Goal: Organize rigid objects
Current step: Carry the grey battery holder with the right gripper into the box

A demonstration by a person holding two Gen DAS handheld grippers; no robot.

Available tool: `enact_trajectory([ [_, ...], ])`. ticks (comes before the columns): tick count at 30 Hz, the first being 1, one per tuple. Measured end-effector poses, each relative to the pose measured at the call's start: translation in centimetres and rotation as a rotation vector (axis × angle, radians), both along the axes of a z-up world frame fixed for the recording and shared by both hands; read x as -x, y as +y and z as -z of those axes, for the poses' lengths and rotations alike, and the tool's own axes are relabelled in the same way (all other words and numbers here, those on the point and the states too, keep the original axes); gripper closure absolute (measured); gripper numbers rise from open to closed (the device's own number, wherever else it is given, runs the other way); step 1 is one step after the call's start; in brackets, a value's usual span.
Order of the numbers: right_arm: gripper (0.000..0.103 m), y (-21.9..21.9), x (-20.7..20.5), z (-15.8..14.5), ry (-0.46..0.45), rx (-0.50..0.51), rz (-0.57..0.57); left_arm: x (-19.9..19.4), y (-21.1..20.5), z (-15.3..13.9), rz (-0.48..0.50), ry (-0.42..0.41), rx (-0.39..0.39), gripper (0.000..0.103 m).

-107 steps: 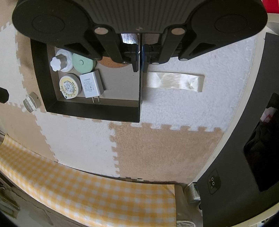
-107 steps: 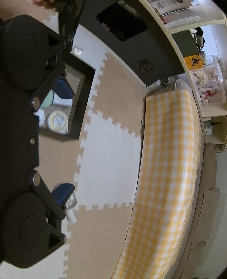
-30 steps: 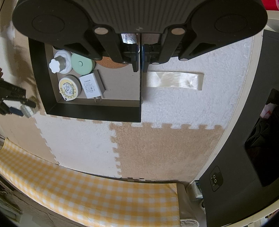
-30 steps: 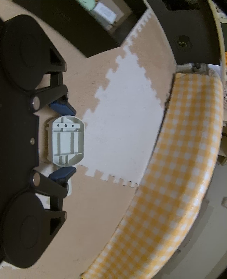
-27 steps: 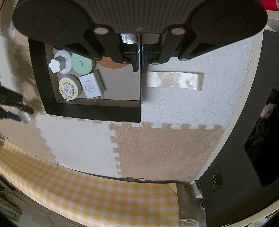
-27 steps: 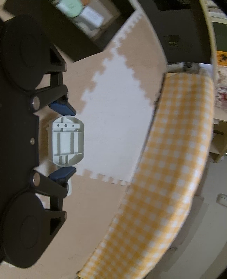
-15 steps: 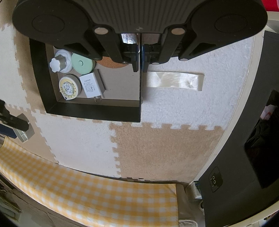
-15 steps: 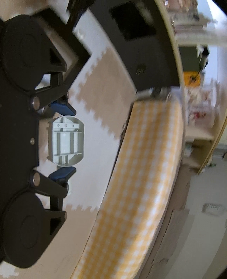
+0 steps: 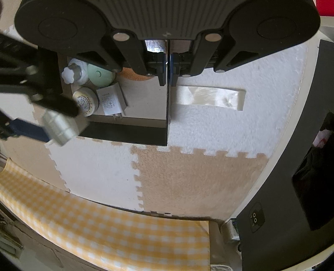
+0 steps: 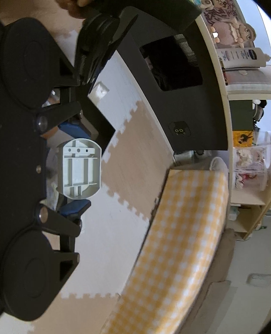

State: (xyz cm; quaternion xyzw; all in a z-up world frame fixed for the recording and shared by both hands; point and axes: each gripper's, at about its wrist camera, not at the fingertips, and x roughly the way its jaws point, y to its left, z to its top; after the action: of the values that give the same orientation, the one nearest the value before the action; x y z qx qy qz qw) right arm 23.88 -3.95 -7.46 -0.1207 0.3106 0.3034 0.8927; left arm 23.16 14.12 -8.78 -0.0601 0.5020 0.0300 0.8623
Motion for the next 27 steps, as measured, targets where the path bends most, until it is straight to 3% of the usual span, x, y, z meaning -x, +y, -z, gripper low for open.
enact_trajectory([
  [15, 0.039, 3.5, -0.3, 4.9, 0.119, -0.007, 0.099, 0.0, 0.8, 0.0, -0.012, 0.002, 0.051, 0.101],
  [25, 0.038, 4.6, -0.1, 5.6, 0.097, 0.019, 0.084, 0.0, 0.8, 0.0, -0.01, 0.002, 0.045, 0.101],
  [27, 0.023, 4.6, -0.1, 5.6, 0.108, -0.001, 0.072, 0.0, 0.8, 0.0, -0.01, 0.002, 0.046, 0.101],
])
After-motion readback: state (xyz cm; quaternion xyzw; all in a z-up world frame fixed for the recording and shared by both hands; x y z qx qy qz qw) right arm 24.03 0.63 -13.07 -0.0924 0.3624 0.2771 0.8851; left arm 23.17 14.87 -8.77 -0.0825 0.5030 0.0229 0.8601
